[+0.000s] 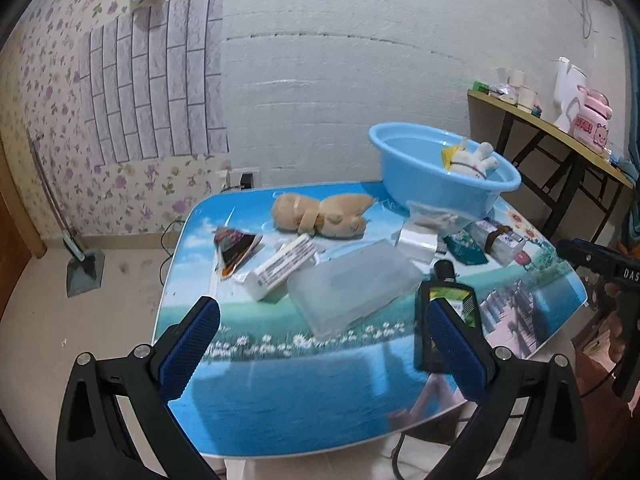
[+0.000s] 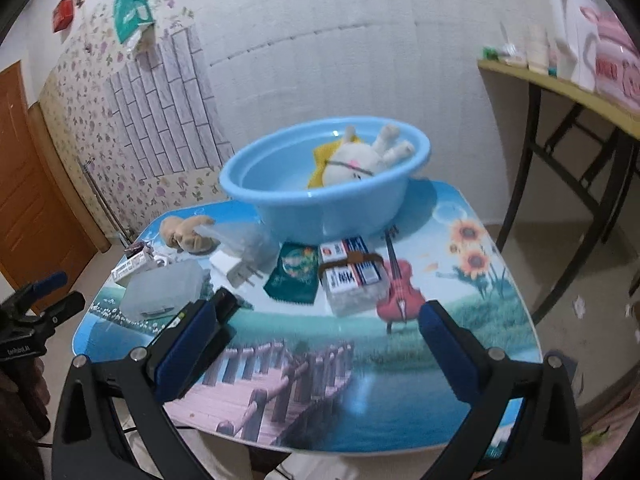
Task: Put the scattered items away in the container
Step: 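Move both open tools back toward the remaining items on the table, then grasp the white printed box with left tool while right tool grasps the strapped clear box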
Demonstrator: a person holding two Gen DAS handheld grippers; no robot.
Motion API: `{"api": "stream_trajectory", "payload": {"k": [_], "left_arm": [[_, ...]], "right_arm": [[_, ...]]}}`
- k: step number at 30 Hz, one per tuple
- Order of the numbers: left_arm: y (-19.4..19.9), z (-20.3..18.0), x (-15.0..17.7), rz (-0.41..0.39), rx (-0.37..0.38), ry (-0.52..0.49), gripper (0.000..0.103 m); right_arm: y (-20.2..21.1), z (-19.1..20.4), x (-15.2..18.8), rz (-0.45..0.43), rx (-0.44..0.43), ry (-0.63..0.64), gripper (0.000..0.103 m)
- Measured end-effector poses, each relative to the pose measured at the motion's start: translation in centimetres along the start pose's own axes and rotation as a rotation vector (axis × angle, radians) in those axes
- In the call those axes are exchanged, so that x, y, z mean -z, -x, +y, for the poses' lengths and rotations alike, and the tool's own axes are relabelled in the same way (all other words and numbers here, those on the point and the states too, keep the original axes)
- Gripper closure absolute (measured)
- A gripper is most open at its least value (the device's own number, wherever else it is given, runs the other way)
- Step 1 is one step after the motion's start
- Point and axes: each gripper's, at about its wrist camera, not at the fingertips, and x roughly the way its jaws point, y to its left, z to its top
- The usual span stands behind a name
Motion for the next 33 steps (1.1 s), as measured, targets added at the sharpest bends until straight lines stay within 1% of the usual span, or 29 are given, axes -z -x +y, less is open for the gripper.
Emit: {"api": "stream_trajectory", "payload": {"k": [3,5,8,9,10,12,13,15,16,17,19,20,25,28,29,30,33], "left_arm": [[-0.6,0.5,0.6,0.024,0.009,0.011,0.000],[-1.2,1.0,0.9,0.030,0.001,0.005,0.000],[-2.1,1.9,0.9,0.049,-0.038,0.011,0.000],[-2.3,2.3,0.9,0.048,-0.036,0.021,0.000],[-2.5,2.8,0.8,0.046,-0.018,0.036,0.000],[-3.1,3.7,0.6,0.049,-0.010,0.053,0.000],[-3.5,4.2,0.5,0.051,-0.022,0.055,0.001],[-4.2,5.0,0.2,0.057,-0.022,0.063,0.012],[-4.7,5.4,0.0,0.065,-0.012,0.075,0.023],[-5.1,5.8,-0.1,0.073,-0.008,0.086,0.032],[-6.1,6.4,-0.3,0.095,0.001,0.100,0.038],[-6.5,6.6,-0.4,0.105,0.009,0.100,0.039],[-8.0,6.7,-0.9,0.107,0.013,0.090,0.039],[-8.7,6.5,-1.3,0.109,0.052,0.077,0.040],[-8.9,6.3,-1.4,0.108,0.057,0.068,0.044],[-9.0,6.2,-1.5,0.102,0.061,0.062,0.045],[-9.2,5.9,-1.8,0.095,0.079,0.047,0.057]], "right_arm": [[-0.2,-1.0,0.4,0.007,0.012,-0.035,0.010],[-0.7,-1.7,0.5,0.022,0.028,-0.060,0.011],[-1.2,-2.3,0.7,0.022,0.028,-0.070,0.013],[-1.3,-2.3,0.7,0.022,0.028,-0.067,0.017],[-1.5,-2.4,0.7,0.022,0.029,-0.063,0.021],[-1.9,-2.7,0.5,0.028,0.025,-0.066,0.026],[-2.3,-2.9,0.5,0.036,0.024,-0.072,0.027],[-2.7,-3.2,0.4,0.044,0.029,-0.080,0.027],[-3.2,-3.5,0.3,0.052,0.029,-0.084,0.028],[-3.4,-3.6,0.3,0.058,0.026,-0.087,0.028],[-4.0,-3.7,0.2,0.072,0.018,-0.090,0.033],[-4.4,-3.6,0.1,0.081,0.021,-0.087,0.033],[-5.5,-3.2,-0.2,0.097,0.038,-0.061,0.034],[-5.9,-3.1,-0.5,0.090,0.039,-0.053,0.034],[-6.1,-3.1,-0.7,0.091,0.042,-0.051,0.034],[-6.3,-3.1,-0.8,0.093,0.046,-0.049,0.034],[-7.0,-3.1,-1.1,0.098,0.057,-0.040,0.034]]}}
